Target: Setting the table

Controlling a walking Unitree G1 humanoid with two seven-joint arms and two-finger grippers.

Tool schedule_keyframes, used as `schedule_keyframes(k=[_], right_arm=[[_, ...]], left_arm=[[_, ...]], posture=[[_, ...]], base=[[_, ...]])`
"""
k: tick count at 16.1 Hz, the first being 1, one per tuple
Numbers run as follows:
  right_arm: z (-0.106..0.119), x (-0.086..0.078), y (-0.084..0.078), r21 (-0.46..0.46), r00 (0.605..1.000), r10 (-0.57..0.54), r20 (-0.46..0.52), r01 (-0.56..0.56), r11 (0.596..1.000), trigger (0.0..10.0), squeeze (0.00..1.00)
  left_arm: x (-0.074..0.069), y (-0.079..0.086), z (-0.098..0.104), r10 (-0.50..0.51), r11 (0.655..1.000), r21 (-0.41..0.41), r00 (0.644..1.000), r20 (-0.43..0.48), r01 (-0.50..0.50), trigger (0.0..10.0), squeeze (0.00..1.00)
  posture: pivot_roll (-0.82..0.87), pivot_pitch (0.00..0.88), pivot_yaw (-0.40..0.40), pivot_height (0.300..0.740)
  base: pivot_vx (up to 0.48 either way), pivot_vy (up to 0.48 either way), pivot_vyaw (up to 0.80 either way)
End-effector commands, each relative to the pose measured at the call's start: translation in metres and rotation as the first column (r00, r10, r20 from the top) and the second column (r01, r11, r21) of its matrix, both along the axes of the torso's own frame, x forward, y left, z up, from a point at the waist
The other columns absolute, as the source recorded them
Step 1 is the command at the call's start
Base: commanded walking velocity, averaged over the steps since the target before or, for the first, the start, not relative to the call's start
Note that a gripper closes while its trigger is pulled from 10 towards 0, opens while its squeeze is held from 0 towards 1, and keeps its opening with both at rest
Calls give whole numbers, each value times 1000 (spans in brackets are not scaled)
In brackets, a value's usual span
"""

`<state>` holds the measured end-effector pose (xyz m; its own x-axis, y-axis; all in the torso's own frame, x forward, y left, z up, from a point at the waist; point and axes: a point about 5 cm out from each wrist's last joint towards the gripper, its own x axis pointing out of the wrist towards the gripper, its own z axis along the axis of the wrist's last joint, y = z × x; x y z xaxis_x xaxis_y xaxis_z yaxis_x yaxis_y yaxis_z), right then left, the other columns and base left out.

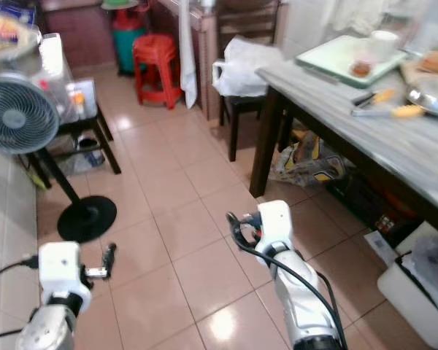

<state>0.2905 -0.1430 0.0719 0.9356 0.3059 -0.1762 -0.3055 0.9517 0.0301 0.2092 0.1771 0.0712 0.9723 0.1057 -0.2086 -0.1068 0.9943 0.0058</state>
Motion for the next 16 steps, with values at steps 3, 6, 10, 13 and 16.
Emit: schedule_keyframes(k=[3, 6, 10, 13, 16], right_arm=[[-4, 0, -11, -19, 999, -45, -28, 45, 999, 10000, 0], [-3, 0, -9, -18, 999, -36, -27, 36, 999, 10000, 0], [-3, -1, -11, -20, 998, -43, -34, 42, 999, 10000, 0], [-2, -2, -11, -17, 998, -48, -33, 47, 999, 10000, 0], [-1, -3, -11, -14, 998, -50, -29, 49, 999, 10000, 0]], left_arm=[[10, 4, 1, 36, 999, 7, 999, 9, -36, 10000, 0], [13, 1, 2, 10, 1000, -11, 1000, 18, -9, 10000, 0], [21, 0, 4, 7, 999, -47, 1000, 26, -6, 10000, 0], [23, 3, 3, 14, 999, -51, 1000, 21, -13, 10000, 0], [27, 5, 2, 20, 998, -60, 1000, 13, -19, 10000, 0]], posture=[[-18, 82, 32, 740], [-18, 85, 29, 740], [-27, 93, 26, 740], [-31, 94, 27, 740], [-33, 94, 26, 740]], base=[[0, 0, -727], [0, 0, -725], [0, 0, -731], [0, 0, -735], [0, 0, -742]])
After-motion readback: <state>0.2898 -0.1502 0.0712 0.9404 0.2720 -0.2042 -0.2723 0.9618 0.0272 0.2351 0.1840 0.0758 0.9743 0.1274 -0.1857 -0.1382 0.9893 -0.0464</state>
